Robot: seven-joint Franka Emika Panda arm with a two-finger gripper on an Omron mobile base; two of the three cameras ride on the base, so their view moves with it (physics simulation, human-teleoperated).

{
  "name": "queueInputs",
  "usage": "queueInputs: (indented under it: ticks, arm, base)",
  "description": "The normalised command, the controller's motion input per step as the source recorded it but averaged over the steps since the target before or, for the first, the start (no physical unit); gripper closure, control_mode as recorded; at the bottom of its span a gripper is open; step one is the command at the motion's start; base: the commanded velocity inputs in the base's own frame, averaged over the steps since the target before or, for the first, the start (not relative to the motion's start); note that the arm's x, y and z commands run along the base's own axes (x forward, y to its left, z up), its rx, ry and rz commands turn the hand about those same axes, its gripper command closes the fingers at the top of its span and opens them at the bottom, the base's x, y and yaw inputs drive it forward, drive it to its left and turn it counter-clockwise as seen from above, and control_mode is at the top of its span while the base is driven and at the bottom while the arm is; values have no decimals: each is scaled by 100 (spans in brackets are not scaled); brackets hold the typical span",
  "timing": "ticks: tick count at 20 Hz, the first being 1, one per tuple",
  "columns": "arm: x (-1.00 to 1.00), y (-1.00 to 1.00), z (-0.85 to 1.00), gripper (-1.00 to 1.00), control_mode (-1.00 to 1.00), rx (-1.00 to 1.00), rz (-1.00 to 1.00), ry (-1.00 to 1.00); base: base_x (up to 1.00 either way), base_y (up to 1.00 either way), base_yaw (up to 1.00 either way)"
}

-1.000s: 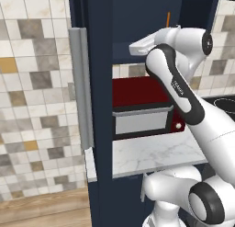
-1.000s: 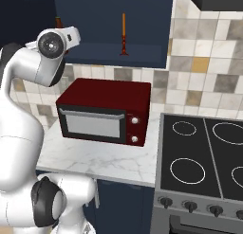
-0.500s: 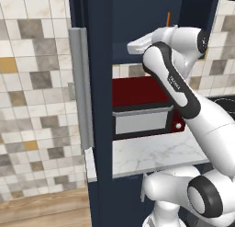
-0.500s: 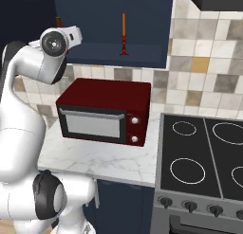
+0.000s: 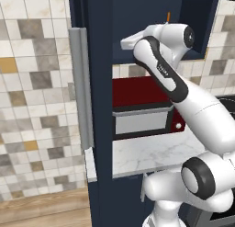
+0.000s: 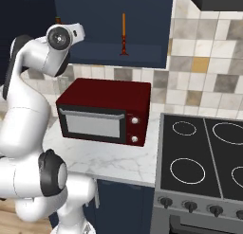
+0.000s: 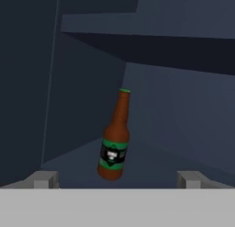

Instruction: Get the candle and the beer from the cabinet and move them to the dining counter.

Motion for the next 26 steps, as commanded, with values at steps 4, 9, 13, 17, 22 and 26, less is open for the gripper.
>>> queueInputs:
  ticks: [4, 9, 13, 17, 22, 26]
  arm:
    - [24, 18, 0, -100, -100, 0, 0, 1]
    - [19, 21, 0, -100, -100, 0, 0, 4]
    - [22, 4, 0, -100, -100, 0, 0, 5]
    - [33, 1, 0, -100, -100, 0, 0, 8]
    - [40, 15, 0, -100, -100, 0, 0, 11]
    - [42, 27, 0, -100, -100, 0, 0, 13]
  base:
    - [0, 0, 0]
    - [0, 0, 0]
    - [0, 0, 0]
    - [0, 0, 0]
    - [0, 0, 0]
    - [0, 0, 0]
